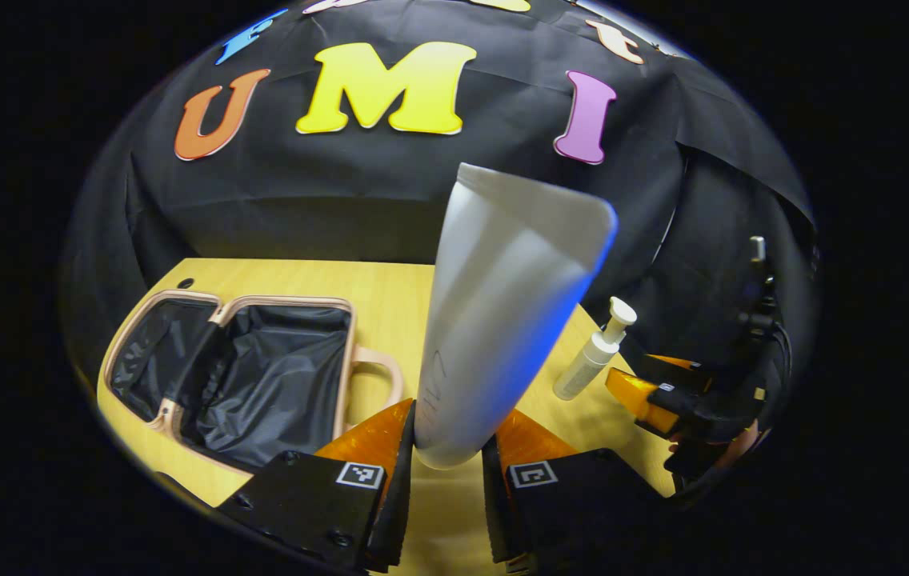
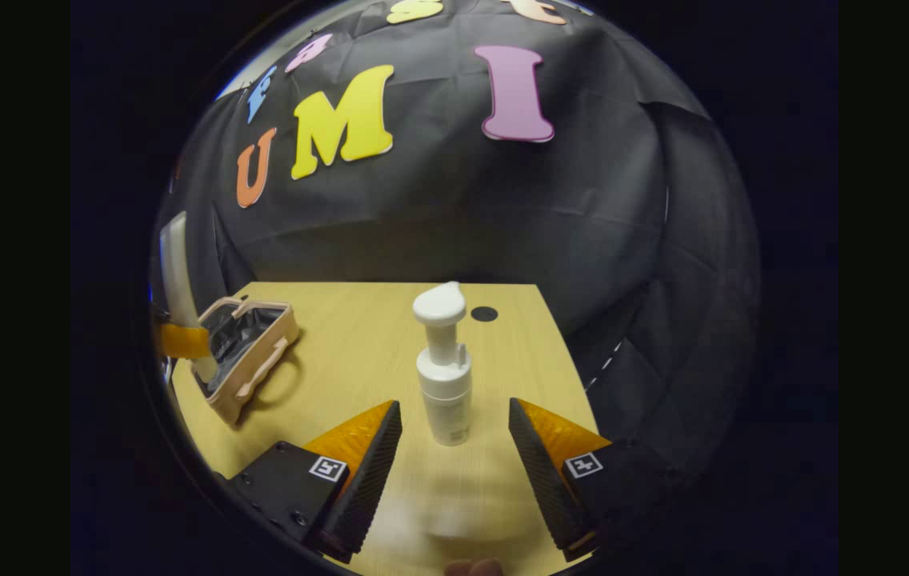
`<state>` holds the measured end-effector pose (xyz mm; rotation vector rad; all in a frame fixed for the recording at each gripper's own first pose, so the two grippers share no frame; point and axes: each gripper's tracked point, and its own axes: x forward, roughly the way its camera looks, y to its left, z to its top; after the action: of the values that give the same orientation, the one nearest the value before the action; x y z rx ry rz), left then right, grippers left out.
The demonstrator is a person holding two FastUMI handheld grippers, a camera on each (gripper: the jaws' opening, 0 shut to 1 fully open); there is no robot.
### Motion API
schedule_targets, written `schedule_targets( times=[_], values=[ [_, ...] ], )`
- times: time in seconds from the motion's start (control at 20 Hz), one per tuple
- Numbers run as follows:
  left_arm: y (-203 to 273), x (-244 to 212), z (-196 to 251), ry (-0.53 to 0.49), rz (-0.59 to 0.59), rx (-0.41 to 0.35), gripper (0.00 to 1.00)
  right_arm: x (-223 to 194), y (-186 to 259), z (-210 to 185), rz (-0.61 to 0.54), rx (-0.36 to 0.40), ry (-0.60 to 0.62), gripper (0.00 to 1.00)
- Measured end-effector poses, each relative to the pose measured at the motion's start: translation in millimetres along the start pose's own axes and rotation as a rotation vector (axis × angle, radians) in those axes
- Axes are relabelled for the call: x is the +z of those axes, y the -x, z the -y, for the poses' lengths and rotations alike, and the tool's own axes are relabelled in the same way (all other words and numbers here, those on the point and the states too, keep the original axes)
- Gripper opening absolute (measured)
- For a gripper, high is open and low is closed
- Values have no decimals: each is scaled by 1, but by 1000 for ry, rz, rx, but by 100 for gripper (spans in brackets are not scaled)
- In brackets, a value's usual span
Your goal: First open the suitcase, pack the skin care products into it, and then close the suitcase.
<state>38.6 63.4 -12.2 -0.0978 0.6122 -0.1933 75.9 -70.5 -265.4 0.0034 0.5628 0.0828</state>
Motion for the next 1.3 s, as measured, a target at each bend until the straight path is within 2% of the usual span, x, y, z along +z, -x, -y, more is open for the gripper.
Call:
schedule_targets(
  times=[0.15,0.45,0.65,0.75,0.85,1.0,1.15,1.3],
  values=[
    [19,-1,-29,29,-2,47,43,-14,-27,-5,-63,19,-2,80],
    [51,-13,-89,147,-31,166,43,-13,-61,-10,-79,13,-48,81],
    [69,-14,-131,186,-36,229,43,-14,-69,0,-84,-26,-113,58],
    [73,-9,-147,189,-35,230,43,-12,-65,3,-97,-40,-123,53],
    [72,-8,-153,194,-55,172,43,-9,-57,3,-107,-47,-164,50],
    [68,-7,-153,234,-99,64,43,5,-31,-10,-94,-17,-200,47],
    [63,-13,-159,178,-155,-13,43,23,4,-27,-82,27,-210,47],
    [55,-19,-162,144,-249,-113,43,36,44,-56,-85,111,-243,47]
  ],
)
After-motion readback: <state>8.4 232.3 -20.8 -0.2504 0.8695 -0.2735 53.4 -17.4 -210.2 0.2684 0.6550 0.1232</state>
